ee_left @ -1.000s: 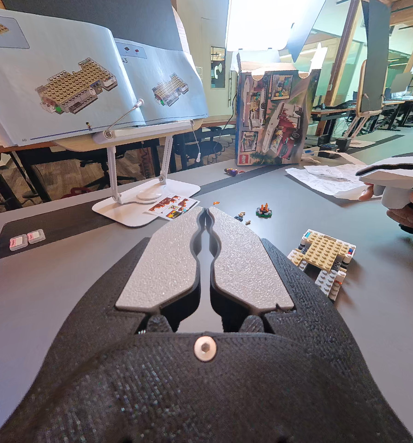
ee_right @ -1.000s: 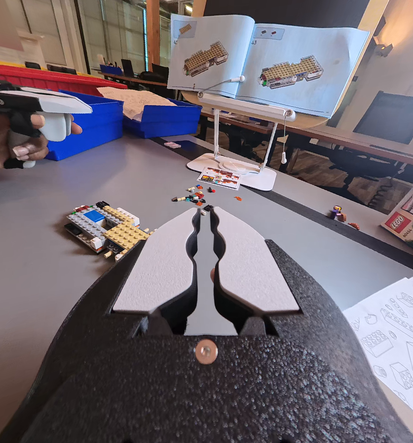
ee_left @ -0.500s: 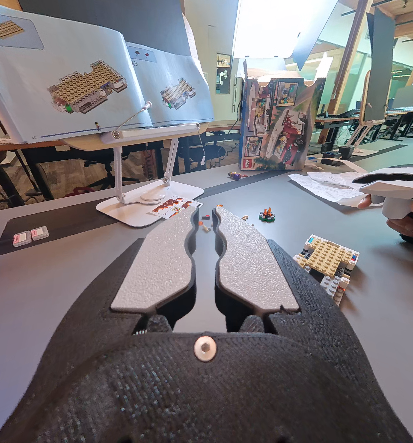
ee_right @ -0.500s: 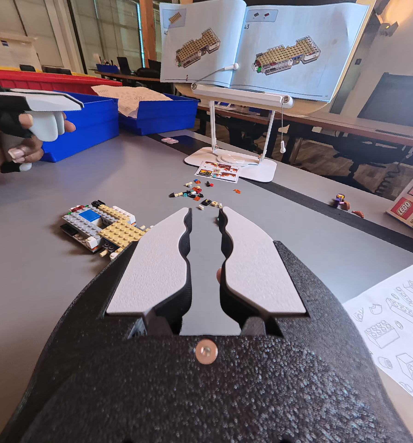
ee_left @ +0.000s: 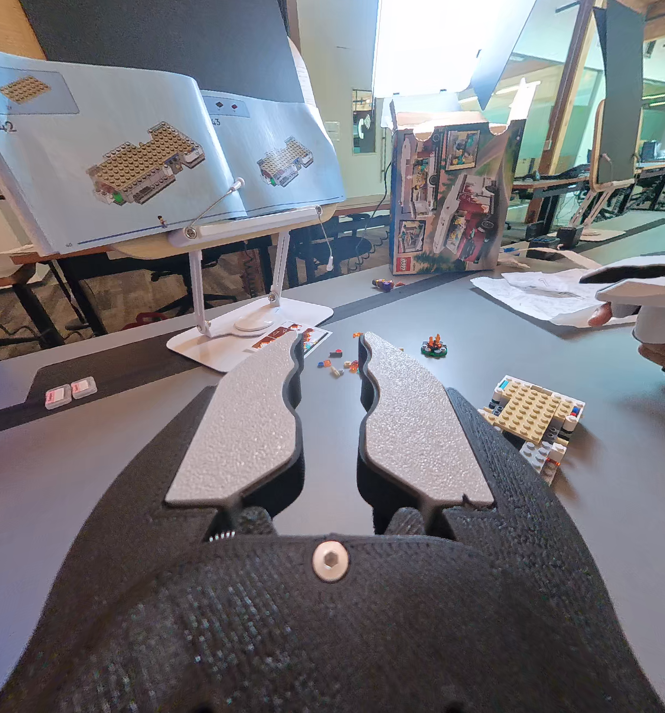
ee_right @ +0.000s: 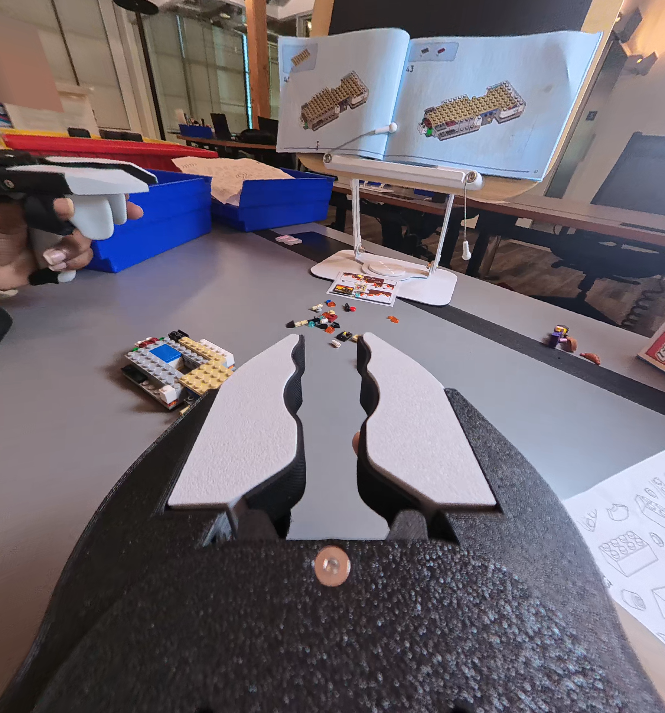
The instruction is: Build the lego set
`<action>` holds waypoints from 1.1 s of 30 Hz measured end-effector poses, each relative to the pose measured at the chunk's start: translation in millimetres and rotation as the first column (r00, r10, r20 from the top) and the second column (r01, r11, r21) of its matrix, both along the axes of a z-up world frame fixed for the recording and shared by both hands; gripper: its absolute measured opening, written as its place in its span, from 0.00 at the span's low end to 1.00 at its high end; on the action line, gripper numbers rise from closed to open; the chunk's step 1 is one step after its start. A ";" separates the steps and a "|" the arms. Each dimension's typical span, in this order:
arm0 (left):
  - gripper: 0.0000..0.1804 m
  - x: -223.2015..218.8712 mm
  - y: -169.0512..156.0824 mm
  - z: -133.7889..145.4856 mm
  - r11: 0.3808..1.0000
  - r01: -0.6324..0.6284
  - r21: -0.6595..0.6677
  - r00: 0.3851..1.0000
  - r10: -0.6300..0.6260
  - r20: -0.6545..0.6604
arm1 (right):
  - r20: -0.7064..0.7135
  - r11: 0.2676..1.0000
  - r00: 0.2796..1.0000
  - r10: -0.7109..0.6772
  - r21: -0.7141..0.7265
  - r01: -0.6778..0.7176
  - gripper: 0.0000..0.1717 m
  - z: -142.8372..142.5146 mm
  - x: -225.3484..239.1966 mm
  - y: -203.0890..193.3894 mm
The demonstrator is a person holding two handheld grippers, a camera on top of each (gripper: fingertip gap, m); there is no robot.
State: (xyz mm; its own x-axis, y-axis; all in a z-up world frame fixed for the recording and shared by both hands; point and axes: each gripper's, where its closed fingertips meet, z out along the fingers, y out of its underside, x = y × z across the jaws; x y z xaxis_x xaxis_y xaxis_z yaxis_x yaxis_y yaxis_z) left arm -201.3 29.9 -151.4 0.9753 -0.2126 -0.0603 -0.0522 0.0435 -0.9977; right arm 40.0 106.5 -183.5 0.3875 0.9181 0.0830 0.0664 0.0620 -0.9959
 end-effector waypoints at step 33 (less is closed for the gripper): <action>0.22 -7.1 -2.3 8.4 0.998 -0.044 0.046 0.999 0.046 -0.027 | -0.050 0.999 0.998 -0.023 0.034 0.025 0.20 14.8 10.8 2.7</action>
State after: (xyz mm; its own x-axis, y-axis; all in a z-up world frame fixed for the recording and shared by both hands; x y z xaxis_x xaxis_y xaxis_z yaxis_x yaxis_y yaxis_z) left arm -208.5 27.7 -142.9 0.9816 -0.1650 -0.0964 -0.0831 0.0858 -0.9928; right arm 50.8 109.1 -168.7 0.4139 0.9054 0.0943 0.0186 0.0952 -0.9953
